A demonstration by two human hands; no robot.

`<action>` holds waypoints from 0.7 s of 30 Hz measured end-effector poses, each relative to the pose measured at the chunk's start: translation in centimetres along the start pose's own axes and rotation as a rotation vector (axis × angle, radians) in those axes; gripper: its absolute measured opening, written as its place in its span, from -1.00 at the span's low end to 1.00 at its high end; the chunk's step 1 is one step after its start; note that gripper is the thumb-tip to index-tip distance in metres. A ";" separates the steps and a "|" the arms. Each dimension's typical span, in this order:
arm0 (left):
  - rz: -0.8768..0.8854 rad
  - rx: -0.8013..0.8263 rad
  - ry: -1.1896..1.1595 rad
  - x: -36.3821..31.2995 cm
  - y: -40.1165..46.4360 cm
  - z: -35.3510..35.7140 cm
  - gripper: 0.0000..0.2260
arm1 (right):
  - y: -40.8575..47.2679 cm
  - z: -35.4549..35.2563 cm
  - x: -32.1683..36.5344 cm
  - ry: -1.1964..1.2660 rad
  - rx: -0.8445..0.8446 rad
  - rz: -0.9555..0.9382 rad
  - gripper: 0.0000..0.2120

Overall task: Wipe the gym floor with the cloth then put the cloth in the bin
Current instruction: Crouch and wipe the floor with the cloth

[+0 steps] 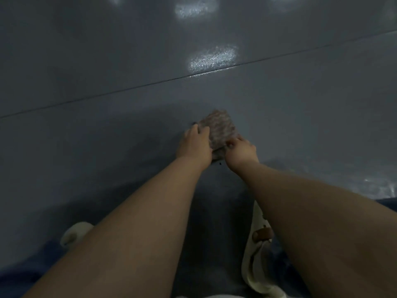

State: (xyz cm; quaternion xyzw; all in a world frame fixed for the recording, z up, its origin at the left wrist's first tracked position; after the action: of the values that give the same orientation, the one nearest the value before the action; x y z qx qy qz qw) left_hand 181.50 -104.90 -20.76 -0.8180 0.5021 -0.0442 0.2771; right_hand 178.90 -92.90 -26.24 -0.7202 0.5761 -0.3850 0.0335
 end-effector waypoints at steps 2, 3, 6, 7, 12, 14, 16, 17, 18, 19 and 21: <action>0.006 0.036 0.027 0.0 1.5 0.9 -0.49 | 1.0 0.5 -0.4 0.020 -0.055 0.025 -0.62; 0.009 0.045 0.039 0.0 2.4 1.4 -0.46 | 1.6 0.6 -0.5 0.014 -0.075 0.023 -0.62; 0.034 0.074 0.058 -0.4 4.9 2.7 -0.45 | 3.5 0.9 -0.8 -0.001 -0.124 0.021 -0.59; 0.037 0.080 0.075 -0.6 5.6 3.4 -0.46 | 4.1 1.0 -0.8 -0.001 -0.144 0.010 -0.59; 0.116 0.121 0.178 -2.3 9.0 7.6 -0.52 | 6.6 1.2 -1.3 -0.039 -0.288 0.021 -0.64; 0.167 0.127 0.224 -2.6 10.0 9.2 -0.45 | 7.4 1.2 -1.9 -0.069 -0.358 0.022 -0.64; 0.219 0.107 0.248 -2.4 10.5 10.3 -0.37 | 8.2 1.3 -2.6 -0.089 -0.402 0.037 -0.64; 0.242 0.087 0.245 -2.2 10.8 10.6 -0.35 | 8.6 1.3 -2.9 -0.102 -0.412 0.033 -0.64; 0.268 0.065 0.250 -2.0 11.2 10.7 -0.35 | 9.1 1.5 -3.1 -0.112 -0.418 0.023 -0.64; 0.300 0.046 0.267 -1.8 11.6 10.5 -0.36 | 9.5 1.6 -3.1 -0.120 -0.427 0.013 -0.64; 0.359 0.018 0.312 -1.4 13.1 9.6 -0.37 | 10.3 1.9 -2.9 -0.141 -0.466 -0.004 -0.61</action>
State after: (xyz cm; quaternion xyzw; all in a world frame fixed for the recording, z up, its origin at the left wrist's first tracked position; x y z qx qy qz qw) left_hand 173.70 -104.31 -35.09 -0.6963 0.6759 -0.1244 0.2069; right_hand 171.68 -94.64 -34.11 -0.7349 0.6440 -0.1907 -0.0941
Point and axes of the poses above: each hand's wrist, its own y-axis towards the middle knuckle, its own z-axis out of the palm, x = y × z, the point moved 3 cm from there along y, towards the middle knuckle, and after that the axes turned 11 degrees about -z, right-handed, at the moved point
